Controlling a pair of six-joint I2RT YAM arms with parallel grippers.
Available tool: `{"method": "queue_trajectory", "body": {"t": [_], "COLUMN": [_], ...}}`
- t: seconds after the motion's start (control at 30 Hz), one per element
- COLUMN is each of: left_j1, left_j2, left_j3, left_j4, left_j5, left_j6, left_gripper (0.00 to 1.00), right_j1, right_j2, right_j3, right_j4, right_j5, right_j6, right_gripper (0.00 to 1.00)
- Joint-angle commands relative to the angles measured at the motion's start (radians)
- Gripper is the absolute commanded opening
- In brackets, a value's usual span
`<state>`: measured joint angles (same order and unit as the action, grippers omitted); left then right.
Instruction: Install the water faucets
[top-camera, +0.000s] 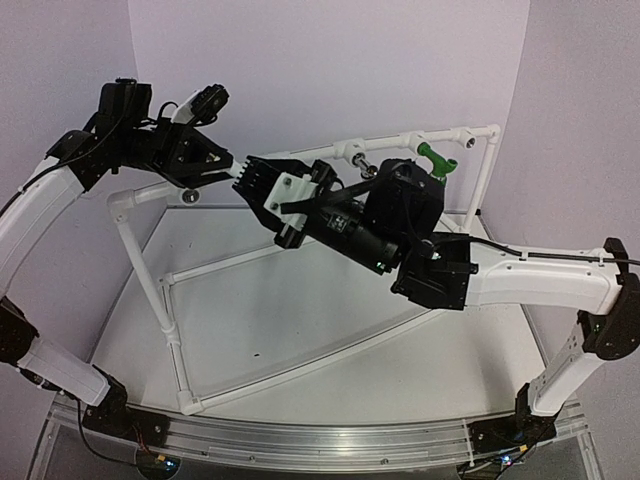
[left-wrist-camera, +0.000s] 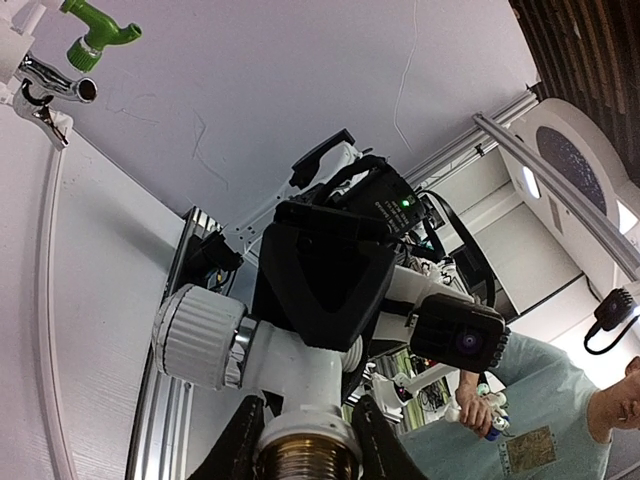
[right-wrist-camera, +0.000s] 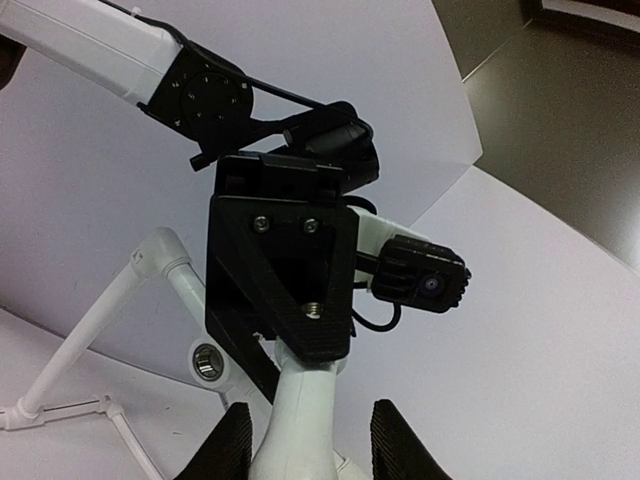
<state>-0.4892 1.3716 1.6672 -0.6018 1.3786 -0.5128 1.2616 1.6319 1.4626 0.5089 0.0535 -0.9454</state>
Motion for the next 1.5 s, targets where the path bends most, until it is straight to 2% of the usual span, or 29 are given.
{"method": "queue_trajectory", "body": {"t": [0.0,0.4,0.6,0.87,0.93,1.0,1.13,1.27,1.47], "left_j1": [0.003,0.003,0.003,0.003,0.003,0.003,0.003,0.003,0.004], "left_j2": [-0.004,-0.011,-0.013,-0.02,-0.02,-0.019,-0.013,0.008,0.029], "left_j3": [0.028,0.005,0.002,-0.016,-0.017,-0.013,0.025,0.096,0.213], "left_j4": [0.022,0.052,0.051,0.051,0.049,0.04,-0.027,-0.143,-0.244], "left_j5": [0.0,0.009,0.011,0.006,0.004,0.0,-0.041,-0.103,-0.282], "left_j6": [0.024,0.004,0.004,0.008,0.009,0.016,0.065,0.136,0.22], "left_gripper": [0.0,0.0,0.0,0.0,0.0,0.02,0.21,0.42,0.97], "right_j1": [0.007,0.009,0.009,0.009,0.009,0.009,0.008,0.009,0.009], "right_j2": [-0.004,0.033,0.052,0.067,0.069,0.067,0.039,-0.011,-0.097], "right_j3": [0.066,0.076,0.094,0.112,0.116,0.115,0.088,0.032,-0.061], "right_j4": [-0.017,0.021,0.027,0.028,0.029,0.03,0.033,0.035,0.022], "right_j5": [0.062,0.096,0.095,0.11,0.115,0.119,0.131,0.145,0.193], "right_j6": [0.026,-0.034,-0.041,-0.044,-0.042,-0.04,-0.03,-0.025,-0.029], "right_gripper": [0.35,0.29,0.23,0.24,0.2,0.09,0.0,0.0,0.0]}}
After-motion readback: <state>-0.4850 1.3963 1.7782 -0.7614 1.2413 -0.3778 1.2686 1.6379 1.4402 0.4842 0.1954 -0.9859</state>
